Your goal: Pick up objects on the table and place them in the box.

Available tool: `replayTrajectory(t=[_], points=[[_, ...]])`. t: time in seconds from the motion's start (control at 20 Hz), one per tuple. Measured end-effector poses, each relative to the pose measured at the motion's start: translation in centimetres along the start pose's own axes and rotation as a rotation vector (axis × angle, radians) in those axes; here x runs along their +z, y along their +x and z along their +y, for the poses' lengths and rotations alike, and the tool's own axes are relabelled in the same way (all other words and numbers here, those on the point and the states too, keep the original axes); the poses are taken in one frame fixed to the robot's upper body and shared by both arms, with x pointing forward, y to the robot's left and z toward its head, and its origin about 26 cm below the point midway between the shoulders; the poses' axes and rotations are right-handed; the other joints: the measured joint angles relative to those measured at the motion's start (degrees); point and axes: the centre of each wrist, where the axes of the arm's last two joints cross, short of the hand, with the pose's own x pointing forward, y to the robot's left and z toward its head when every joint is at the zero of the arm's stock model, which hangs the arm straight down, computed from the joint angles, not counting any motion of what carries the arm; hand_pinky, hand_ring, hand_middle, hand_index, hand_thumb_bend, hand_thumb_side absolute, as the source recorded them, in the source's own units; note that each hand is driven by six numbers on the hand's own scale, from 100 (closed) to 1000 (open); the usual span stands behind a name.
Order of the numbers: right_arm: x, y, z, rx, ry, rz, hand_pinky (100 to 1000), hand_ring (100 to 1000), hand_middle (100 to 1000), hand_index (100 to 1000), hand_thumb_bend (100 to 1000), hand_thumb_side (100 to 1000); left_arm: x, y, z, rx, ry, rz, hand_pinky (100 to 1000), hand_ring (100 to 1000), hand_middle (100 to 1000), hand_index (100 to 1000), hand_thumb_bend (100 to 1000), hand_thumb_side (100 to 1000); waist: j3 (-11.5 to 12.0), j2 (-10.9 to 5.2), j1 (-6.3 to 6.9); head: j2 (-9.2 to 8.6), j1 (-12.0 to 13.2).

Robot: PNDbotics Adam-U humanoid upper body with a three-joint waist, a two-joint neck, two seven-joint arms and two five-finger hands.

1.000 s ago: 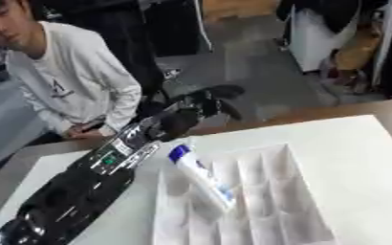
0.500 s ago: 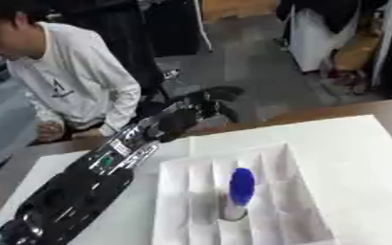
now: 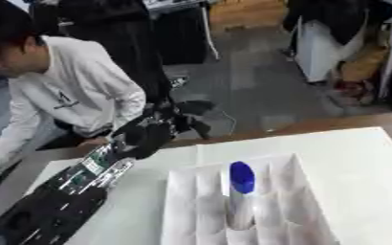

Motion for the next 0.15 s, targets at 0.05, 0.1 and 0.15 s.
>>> replayTrajectory(t=[0.05,0.1,0.15], points=[[0.3,-0.1,-0.1,0.007,0.004,0.008,405,513,537,651,265,887,0.3,0.4,-0.3,0.014,0.004,-0.017,843,623,921,889,614,889,0.53,-0.12,-0.27,-0.21,-0.33],[0.6,-0.1,-0.2,0.013,0.006,0.018,405,513,537,651,267,887,0.7,0.9,-0.5,0.027,0.007,-0.031,845,623,921,888,611,888,0.97,-0.16,-0.53,-0.40,-0.63],[0.8,-0.2,-0.3,0.021,0.012,0.027,405,513,537,651,268,887,1.1,1.5,-0.8,0.039,0.008,-0.042,846,621,919,886,606,886,1.34,-0.16,-0.79,-0.42,-0.75]])
